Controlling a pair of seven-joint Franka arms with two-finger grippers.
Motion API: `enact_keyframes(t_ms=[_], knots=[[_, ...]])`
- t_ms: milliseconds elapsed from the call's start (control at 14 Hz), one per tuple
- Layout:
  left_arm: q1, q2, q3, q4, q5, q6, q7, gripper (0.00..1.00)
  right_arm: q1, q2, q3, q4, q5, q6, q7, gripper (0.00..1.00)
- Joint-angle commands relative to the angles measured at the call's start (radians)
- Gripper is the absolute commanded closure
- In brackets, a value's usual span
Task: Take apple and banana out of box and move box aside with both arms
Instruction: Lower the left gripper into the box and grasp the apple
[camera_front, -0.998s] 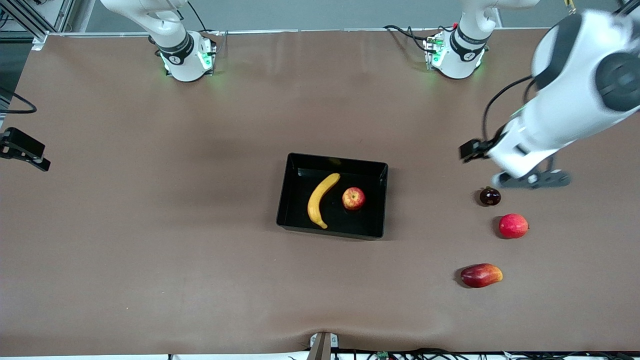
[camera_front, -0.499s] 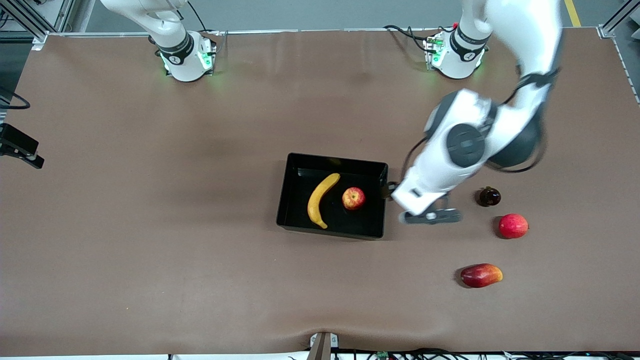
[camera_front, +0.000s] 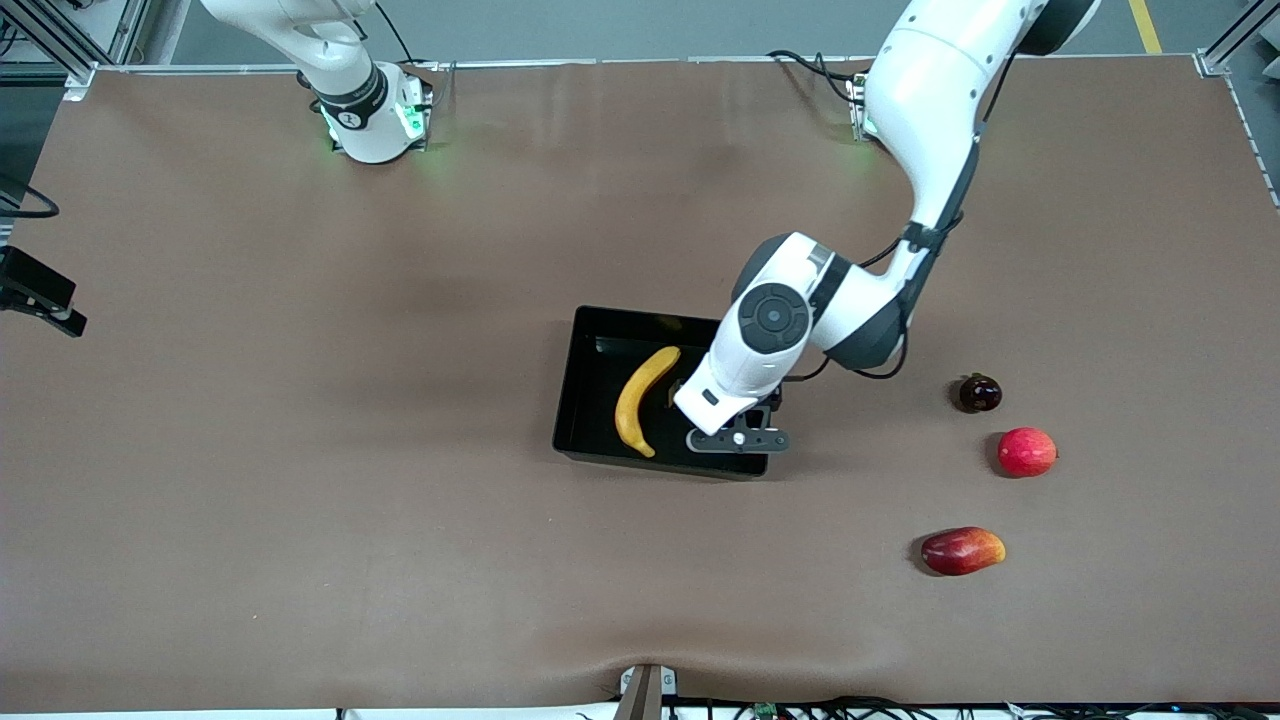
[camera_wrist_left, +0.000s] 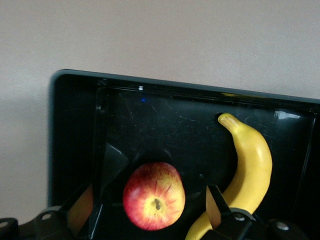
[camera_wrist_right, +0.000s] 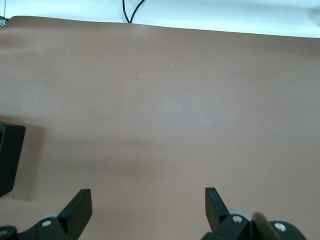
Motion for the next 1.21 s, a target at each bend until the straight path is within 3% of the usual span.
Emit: enact_keyframes(t_ms=[0,855,927,998,1140], knots=[[-0.032,0.050,0.006,0.022,-0.013,0.052,-0.002,0.00,-0.009,-0.007,0.007,0.010,-0.013,-0.014,-0.012,0.00],[-0.053,0.045,0.006,-0.085,0.002,0.049,0.060,0.00,-0.009,-0.013,0.005,0.016,-0.014,-0.036,-0.012,0.00],[-0.051,0.044,0.006,-0.097,0.004,0.048,0.064,0.25,-0.009,-0.013,0.005,0.016,-0.014,-0.036,-0.012,0.00],[-0.051,0.042,0.006,-0.104,0.004,0.047,0.070,0.44,-0.009,-0.014,0.005,0.016,-0.014,-0.036,-0.012,0.00],[-0.053,0.042,0.006,-0.104,0.004,0.047,0.098,0.97,-0.009,-0.016,0.005,0.016,-0.014,-0.036,-0.012,0.00]])
